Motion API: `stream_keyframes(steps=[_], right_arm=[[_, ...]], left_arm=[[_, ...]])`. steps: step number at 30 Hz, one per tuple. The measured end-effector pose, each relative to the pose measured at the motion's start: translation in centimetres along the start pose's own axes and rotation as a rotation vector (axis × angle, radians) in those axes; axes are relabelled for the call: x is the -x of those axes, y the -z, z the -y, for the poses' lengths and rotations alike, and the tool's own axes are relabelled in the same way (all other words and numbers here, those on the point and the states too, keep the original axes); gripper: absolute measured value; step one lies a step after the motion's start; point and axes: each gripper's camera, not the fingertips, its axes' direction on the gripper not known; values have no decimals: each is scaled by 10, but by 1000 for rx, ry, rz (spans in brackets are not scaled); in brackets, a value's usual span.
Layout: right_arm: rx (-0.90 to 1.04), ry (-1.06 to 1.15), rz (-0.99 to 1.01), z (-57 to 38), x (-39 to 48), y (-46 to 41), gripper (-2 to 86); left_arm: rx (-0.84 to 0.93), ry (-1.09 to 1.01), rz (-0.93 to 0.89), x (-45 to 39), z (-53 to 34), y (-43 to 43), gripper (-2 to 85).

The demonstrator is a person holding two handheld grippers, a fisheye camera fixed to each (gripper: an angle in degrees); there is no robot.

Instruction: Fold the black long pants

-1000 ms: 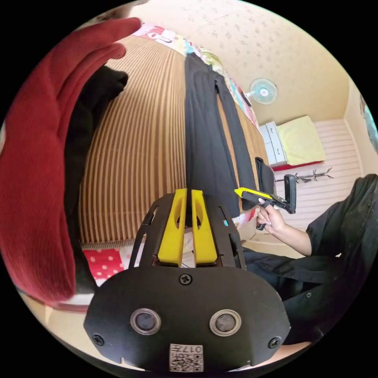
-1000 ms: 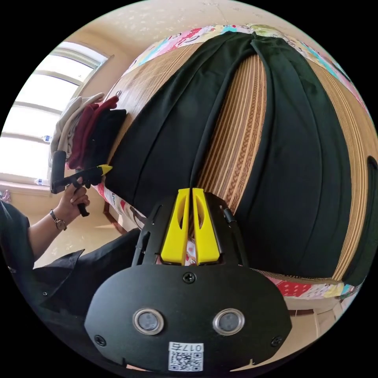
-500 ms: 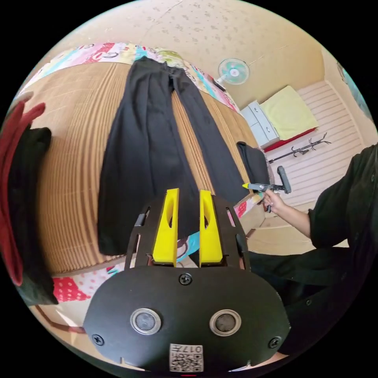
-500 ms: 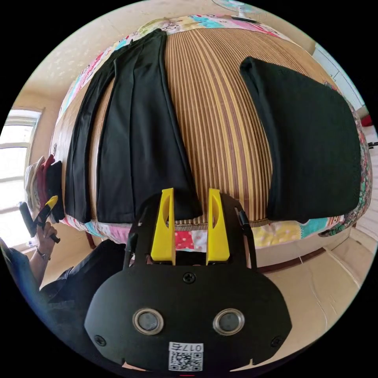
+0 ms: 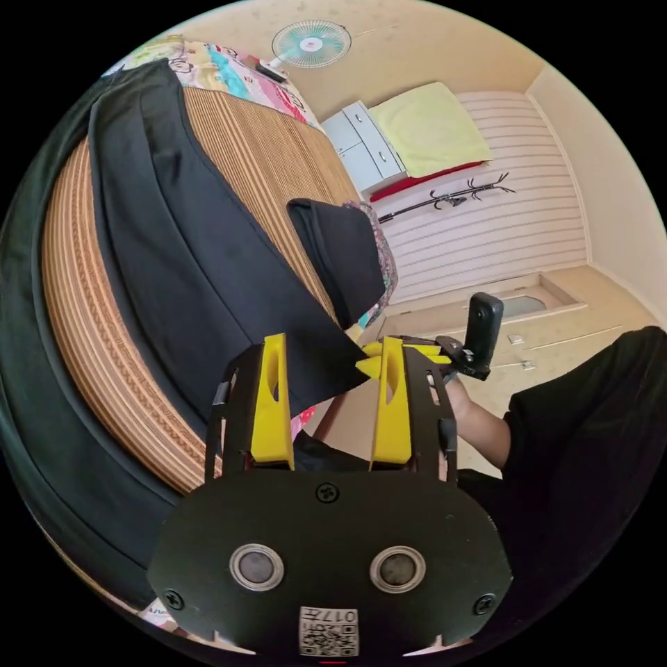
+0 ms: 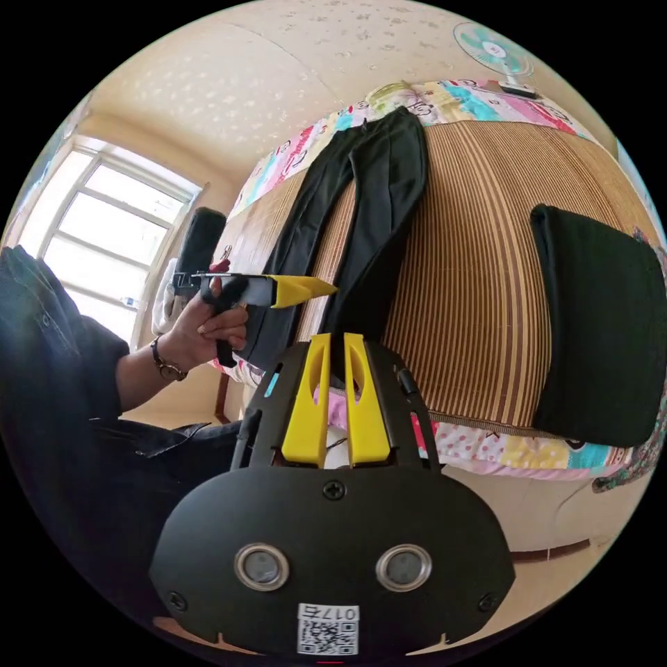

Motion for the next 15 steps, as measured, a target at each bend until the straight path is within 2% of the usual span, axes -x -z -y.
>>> stream_keyframes(steps=[1,3,5,10,12,15], right_arm=[[16,32,-9,3,7,-1,26],[55,137,-17,15,28,-1,24],[72,188,11,21,34,1,23],[197,339,40,40,22,20,23],[272,432,164,62,-6,45,23],[281,404,220,127,-70,74,24]], left_arm=[[51,7,74,-3,4,-2,181],[45,1,154,-7,3,1,174],[30,48,191,-6,-2,5,133],[27,110,161,-3,-15,5,26],[-12,106,176,-8,-21,13,11],[-86,116,122,-8,-33,29,3]])
